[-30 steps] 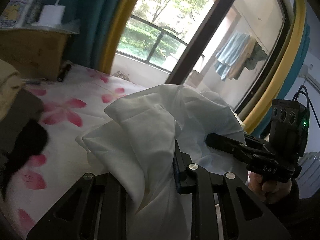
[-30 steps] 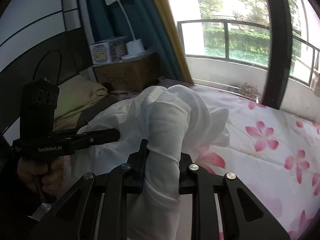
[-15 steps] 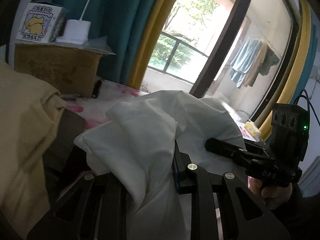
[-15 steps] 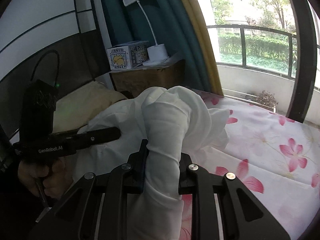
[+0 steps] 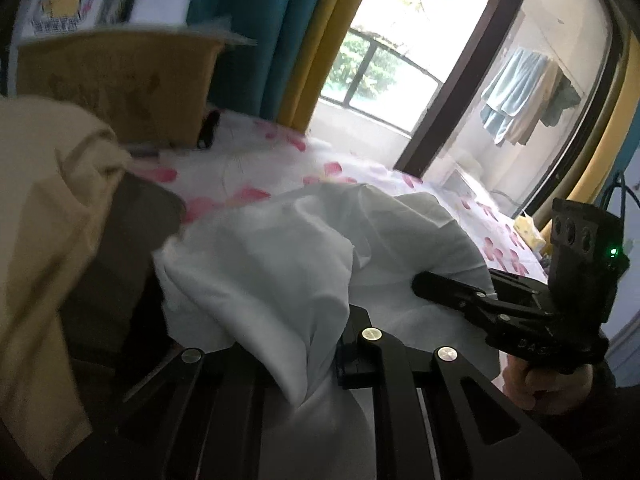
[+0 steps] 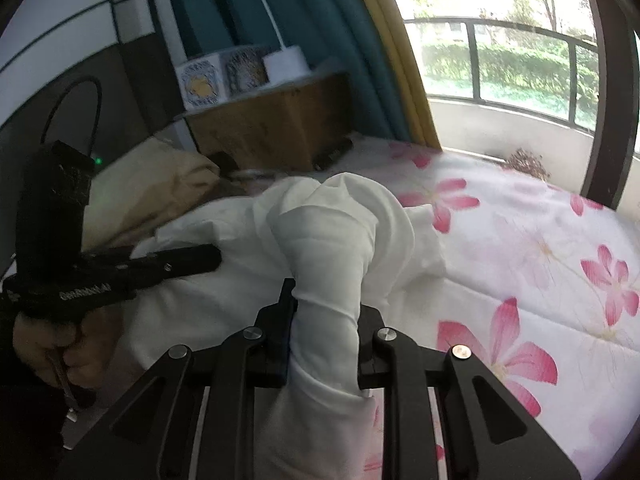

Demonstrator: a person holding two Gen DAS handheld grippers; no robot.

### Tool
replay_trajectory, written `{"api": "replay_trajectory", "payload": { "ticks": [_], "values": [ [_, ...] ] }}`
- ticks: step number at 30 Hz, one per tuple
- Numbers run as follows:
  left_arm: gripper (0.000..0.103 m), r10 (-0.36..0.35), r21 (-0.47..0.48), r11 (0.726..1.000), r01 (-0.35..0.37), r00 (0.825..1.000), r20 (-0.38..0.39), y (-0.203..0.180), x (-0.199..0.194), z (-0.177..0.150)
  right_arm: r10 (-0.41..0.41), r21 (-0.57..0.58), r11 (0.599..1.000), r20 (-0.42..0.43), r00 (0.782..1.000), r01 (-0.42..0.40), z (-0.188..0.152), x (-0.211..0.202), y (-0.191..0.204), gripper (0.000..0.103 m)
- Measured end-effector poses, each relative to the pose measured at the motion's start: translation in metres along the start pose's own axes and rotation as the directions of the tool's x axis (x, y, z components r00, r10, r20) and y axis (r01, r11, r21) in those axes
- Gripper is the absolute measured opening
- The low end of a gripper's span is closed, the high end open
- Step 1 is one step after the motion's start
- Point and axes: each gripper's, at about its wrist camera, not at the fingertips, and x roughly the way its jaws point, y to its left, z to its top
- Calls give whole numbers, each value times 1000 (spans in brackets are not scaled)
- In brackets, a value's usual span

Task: Fold large clothes
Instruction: 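Lift and fold the held white cloth over toward the blanket with both grippers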

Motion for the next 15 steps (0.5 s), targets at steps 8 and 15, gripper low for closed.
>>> {"api": "replay_trajectory", "payload": {
  "ticks": [8,15],
  "values": [
    [29,55,-15,998,-55,998,-41,13,0,-5,6,81,997,-72,997,0,-15,13,-14,28],
    [34,110,-67,991,-114,993,-52,33,-15,-12,16,109,994,-86,996,-6,-19,14,-16,36]
  ]
}}
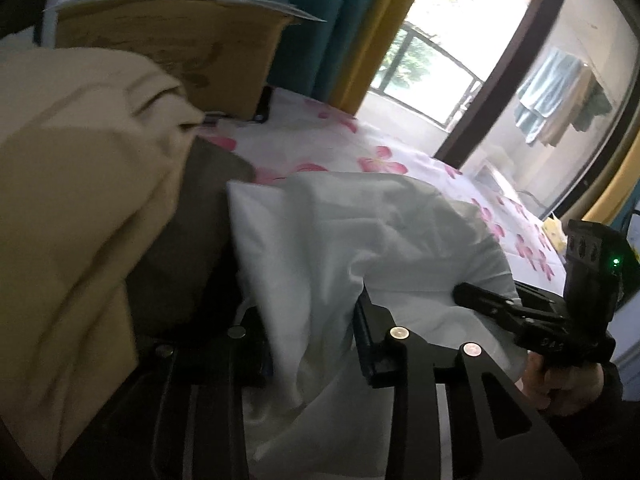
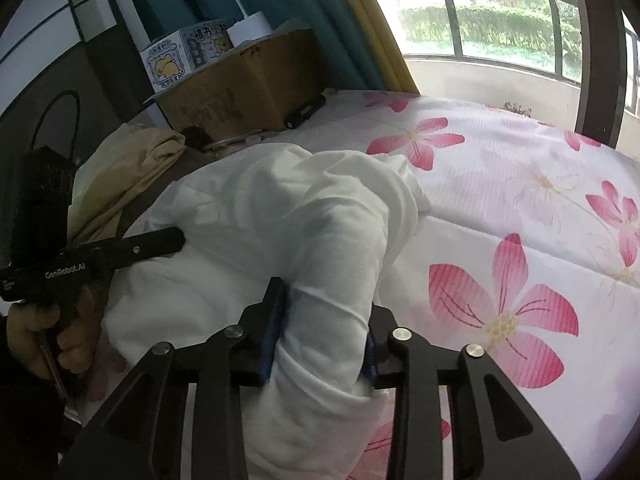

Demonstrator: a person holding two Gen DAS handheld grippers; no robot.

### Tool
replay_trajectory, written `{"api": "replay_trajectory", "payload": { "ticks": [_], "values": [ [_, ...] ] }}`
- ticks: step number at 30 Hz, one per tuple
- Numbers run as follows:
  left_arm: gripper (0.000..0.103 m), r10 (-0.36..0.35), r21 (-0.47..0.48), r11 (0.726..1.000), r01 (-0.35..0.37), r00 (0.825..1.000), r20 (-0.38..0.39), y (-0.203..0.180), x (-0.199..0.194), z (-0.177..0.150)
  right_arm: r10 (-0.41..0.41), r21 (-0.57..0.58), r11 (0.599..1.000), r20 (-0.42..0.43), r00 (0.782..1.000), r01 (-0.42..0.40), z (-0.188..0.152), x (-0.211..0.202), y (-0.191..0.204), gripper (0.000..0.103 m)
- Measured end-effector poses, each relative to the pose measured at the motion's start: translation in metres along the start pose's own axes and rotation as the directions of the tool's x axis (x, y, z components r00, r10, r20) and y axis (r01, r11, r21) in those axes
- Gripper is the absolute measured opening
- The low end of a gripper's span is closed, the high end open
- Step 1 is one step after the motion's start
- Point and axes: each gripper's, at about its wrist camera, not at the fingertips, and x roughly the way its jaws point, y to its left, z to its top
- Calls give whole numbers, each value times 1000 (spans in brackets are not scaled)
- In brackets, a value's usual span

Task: Fold large clothes
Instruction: 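Lift and fold the held white cloth over toward the blanket with both grippers, then open both grippers and press the folded white cloth flat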

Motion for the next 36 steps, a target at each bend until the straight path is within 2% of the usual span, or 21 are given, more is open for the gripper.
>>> {"api": "replay_trajectory", "payload": {
  "ticks": [16,24,27,36],
  "values": [
    [34,117,-9,993,-117,993,8,-2,-27,-13,-42,52,998,-36,998,44,-9,-14,-3,71],
    [34,159,-18,987,-159,987,15,-6,-41,-22,-44,76,996,-36,998,46,-17,-26,-7,78],
    [34,193,-21,981,-192,980,42,-8,-51,-24,-43,77,996,-33,999,46,-20,-31,-6,81],
    [34,185,4,983,-186,979,90,-31,-71,-29,-35,77,996,-23,999,37,-31,-48,-5,83]
  ]
}}
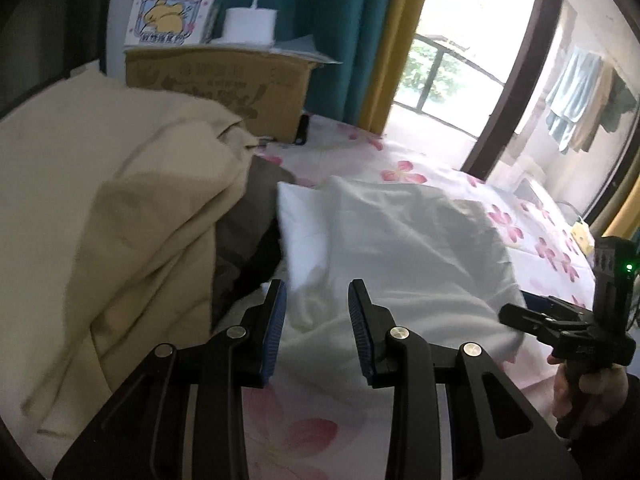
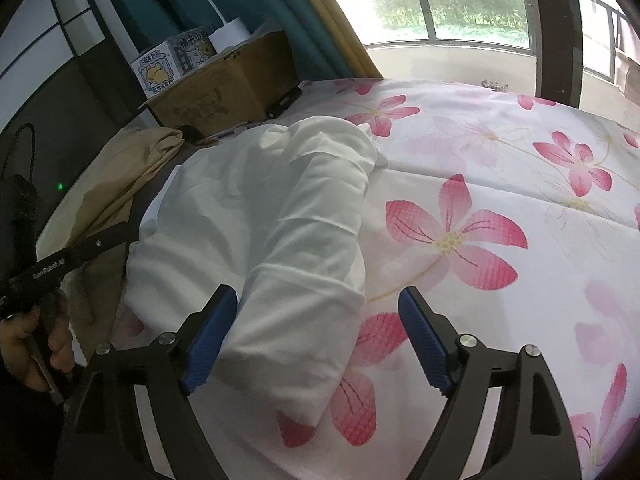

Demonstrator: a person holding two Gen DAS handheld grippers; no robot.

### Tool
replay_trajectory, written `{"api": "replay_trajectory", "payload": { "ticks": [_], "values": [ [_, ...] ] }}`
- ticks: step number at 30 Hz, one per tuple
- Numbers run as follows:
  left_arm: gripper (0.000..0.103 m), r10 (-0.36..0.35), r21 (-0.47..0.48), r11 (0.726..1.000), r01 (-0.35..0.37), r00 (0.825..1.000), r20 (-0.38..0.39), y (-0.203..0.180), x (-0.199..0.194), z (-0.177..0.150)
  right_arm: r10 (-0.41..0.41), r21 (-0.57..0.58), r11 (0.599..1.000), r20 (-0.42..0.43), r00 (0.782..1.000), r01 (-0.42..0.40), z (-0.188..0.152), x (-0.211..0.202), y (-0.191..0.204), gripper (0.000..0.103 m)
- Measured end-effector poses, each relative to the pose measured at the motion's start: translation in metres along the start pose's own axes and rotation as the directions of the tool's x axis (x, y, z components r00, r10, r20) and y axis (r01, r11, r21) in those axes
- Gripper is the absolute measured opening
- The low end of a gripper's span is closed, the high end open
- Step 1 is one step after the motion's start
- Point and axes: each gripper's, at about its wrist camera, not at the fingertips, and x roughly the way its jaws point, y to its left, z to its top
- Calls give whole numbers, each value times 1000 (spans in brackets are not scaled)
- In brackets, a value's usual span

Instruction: Fold large clothes

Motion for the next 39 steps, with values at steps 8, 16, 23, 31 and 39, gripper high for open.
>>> {"api": "replay_trajectory", "payload": {
  "ticks": [8,16,23,31,39],
  "values": [
    [34,-91,14,996,92,995,-46,-29,8,-10,3,5,1000,15,1000,-3,-11,-19,-4,84],
    [34,-114,87,988,125,986,-119,-77,22,-29,-42,39,998,12,999,41,-31,-39,-24,84],
    [65,-104,104,988,117,988,-117,-106,27,-32,-74,95,993,25,997,72,-47,-59,-51,85],
    [71,-142,138,979,151,987,-73,-139,20,-30,-104,144,985,42,994,97,-60,-80,-75,85],
    [83,-173,154,973,174,985,-15,-164,12,-22,-167,193,969,67,984,151,-71,-108,-100,85]
  ]
}}
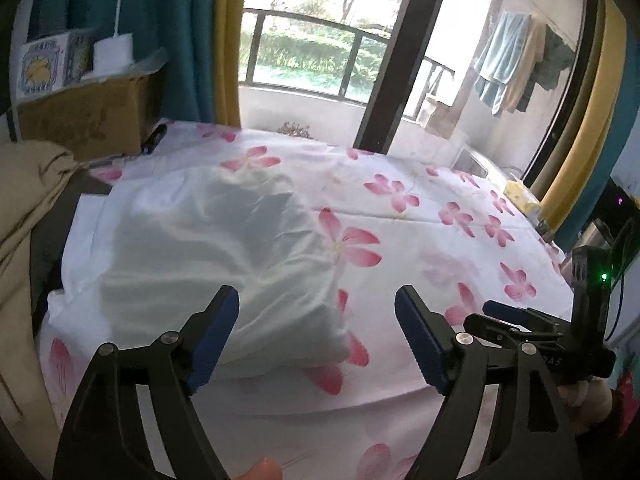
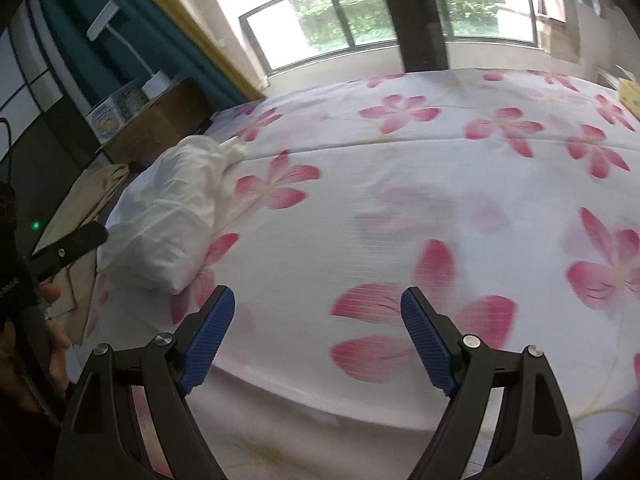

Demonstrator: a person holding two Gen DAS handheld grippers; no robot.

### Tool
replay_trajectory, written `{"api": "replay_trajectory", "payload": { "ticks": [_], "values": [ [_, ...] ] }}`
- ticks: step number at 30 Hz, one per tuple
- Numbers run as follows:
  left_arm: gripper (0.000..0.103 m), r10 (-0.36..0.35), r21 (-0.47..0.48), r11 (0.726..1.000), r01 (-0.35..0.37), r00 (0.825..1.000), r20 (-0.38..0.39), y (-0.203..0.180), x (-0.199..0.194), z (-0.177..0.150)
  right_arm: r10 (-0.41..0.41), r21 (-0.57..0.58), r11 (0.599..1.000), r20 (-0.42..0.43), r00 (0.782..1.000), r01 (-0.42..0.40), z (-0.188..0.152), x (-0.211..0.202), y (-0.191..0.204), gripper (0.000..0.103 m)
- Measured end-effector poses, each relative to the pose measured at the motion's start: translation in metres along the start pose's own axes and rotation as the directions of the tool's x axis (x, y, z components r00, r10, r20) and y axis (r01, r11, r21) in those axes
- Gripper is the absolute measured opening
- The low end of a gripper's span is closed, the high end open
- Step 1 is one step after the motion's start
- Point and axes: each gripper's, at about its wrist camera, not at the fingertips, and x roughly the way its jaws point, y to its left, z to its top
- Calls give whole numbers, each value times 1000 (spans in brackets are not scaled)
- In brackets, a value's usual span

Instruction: Fold large clothes

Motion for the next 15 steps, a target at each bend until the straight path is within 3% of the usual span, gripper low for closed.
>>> {"api": "replay_trajectory", "payload": {
  "ticks": [8,15],
  "values": [
    [83,95,78,992,-97,995,29,-27,0,9,-71,45,997,68,995,68,2,-33,-23,85],
    [83,43,85,995,-47,998,45,-45,-2,15,-137,64,990,123,983,130,5,-61,-38,85]
  ]
}}
